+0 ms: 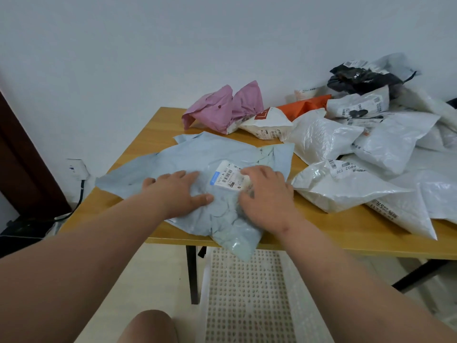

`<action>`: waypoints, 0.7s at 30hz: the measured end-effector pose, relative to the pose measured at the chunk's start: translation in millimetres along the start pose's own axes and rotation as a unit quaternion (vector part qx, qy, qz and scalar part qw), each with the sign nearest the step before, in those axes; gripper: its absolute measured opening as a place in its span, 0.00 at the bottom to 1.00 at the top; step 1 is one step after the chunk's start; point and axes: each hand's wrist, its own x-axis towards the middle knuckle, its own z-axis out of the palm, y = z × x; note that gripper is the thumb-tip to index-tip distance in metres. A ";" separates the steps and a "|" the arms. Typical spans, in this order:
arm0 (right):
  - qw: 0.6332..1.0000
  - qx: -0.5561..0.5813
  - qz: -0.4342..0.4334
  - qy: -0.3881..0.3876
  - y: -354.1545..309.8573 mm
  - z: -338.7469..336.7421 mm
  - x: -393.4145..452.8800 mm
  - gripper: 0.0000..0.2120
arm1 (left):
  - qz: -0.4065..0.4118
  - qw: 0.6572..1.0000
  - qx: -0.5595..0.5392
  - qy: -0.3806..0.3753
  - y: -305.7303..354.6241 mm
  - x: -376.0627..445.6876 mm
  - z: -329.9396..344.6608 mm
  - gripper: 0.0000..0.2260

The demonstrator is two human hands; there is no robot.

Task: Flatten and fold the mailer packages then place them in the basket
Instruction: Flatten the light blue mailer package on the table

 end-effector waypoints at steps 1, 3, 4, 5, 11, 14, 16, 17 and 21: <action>0.999 -0.019 -0.039 0.012 4.5 5.0 -4.9 0.21 | 0.012 0.999 0.013 0.028 2.2 0.0 -2.1 0.36; 0.996 -0.051 -0.069 0.030 11.6 18.3 -10.2 0.18 | 0.070 0.993 0.005 0.096 10.8 -0.8 -4.7 0.30; 0.995 -0.059 -0.069 0.040 13.6 23.1 -9.8 0.19 | 0.102 0.988 -0.022 0.114 15.1 -0.5 -4.5 0.27; 0.994 -0.063 -0.070 0.046 14.9 25.4 -8.1 0.20 | 0.119 0.985 -0.055 0.114 19.6 0.3 -3.0 0.24; 0.994 -0.065 -0.092 -0.014 16.0 22.4 -7.8 0.38 | 0.050 0.995 -0.080 0.010 30.9 -7.7 9.9 0.35; 0.992 -0.069 -0.087 -0.060 21.3 17.8 -8.3 0.37 | 0.059 0.994 -0.088 -0.019 28.9 -6.6 5.6 0.43; 0.991 -0.068 -0.078 -0.079 21.8 15.1 -9.5 0.36 | 0.057 0.994 -0.088 -0.025 22.5 -4.8 4.3 0.46; 0.992 -0.067 -0.076 -0.080 20.9 14.2 -10.7 0.36 | 0.059 0.995 -0.079 -0.007 19.8 -5.3 4.5 0.46; 0.996 -0.017 -0.079 -0.029 15.4 10.1 -11.7 0.32 | 0.132 0.977 -0.003 0.170 19.3 -16.8 7.4 0.34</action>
